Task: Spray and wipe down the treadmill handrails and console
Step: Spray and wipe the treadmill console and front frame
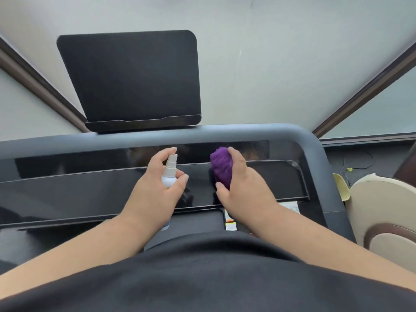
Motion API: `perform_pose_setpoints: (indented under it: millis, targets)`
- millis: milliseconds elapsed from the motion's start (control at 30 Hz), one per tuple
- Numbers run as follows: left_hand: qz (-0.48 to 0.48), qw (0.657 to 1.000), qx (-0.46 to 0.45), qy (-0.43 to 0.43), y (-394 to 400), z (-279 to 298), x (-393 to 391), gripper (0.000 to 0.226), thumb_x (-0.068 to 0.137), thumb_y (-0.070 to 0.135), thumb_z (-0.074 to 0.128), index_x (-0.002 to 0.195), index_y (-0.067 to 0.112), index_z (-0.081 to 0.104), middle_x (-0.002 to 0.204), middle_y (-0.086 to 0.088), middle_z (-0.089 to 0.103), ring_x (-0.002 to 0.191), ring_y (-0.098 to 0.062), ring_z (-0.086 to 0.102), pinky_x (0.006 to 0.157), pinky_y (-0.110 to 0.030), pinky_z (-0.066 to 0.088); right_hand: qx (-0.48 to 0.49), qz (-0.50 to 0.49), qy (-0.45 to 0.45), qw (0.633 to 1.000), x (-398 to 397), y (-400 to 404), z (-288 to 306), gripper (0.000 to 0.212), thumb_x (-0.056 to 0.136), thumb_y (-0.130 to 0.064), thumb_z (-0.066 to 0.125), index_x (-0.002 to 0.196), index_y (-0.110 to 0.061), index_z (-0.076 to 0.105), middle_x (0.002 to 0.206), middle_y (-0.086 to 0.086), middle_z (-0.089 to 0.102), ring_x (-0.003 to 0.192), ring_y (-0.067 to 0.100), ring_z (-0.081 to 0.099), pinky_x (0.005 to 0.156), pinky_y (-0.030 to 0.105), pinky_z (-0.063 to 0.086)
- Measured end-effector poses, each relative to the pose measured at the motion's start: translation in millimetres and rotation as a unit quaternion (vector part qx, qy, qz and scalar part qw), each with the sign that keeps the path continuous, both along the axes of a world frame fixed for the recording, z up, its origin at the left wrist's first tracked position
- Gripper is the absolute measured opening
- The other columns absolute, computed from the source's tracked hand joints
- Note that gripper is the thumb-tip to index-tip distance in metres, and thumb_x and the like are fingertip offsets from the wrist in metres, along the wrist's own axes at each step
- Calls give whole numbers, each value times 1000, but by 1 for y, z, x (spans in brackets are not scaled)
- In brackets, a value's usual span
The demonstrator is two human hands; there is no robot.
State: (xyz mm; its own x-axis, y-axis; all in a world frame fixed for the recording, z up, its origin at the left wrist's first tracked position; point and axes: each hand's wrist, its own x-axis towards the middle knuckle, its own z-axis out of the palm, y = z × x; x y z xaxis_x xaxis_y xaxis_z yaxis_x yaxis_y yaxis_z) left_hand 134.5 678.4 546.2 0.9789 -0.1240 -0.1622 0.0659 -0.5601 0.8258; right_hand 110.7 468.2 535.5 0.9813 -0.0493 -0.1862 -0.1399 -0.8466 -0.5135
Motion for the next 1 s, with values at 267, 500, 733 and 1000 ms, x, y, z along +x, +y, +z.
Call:
perform_pose_setpoints:
  millis: [267,500,733,1000]
  targets:
    - [64,998,9,-26,6,8,-9,60,91,28,66,119,69,32,93,21,69,74,-7,63,71,-28,45,-138,200,-63,968,18,-23,-11,60,76,-61,68,130,-37,57,154,0,38,142,36,29,115,50,24]
    - [142,988,27,-47,31,10,-27,61,91,28,68,121,69,34,95,22,67,78,-4,64,71,-28,46,-169,325,-59,928,20,11,-38,78,84,-68,44,150,-28,32,160,14,27,149,39,17,119,51,22]
    - [168,983,56,-44,42,7,-42,60,89,34,68,120,70,31,95,24,66,76,-1,64,65,-23,41,-137,389,-83,907,45,78,-44,76,90,-53,49,155,-24,21,162,14,23,150,38,13,120,51,19]
    - [247,968,32,-46,53,9,-34,59,90,32,66,120,70,33,95,16,69,80,-8,67,77,-36,52,-159,416,-33,895,45,8,-33,68,78,-49,35,146,-43,39,159,0,33,148,33,23,114,52,32]
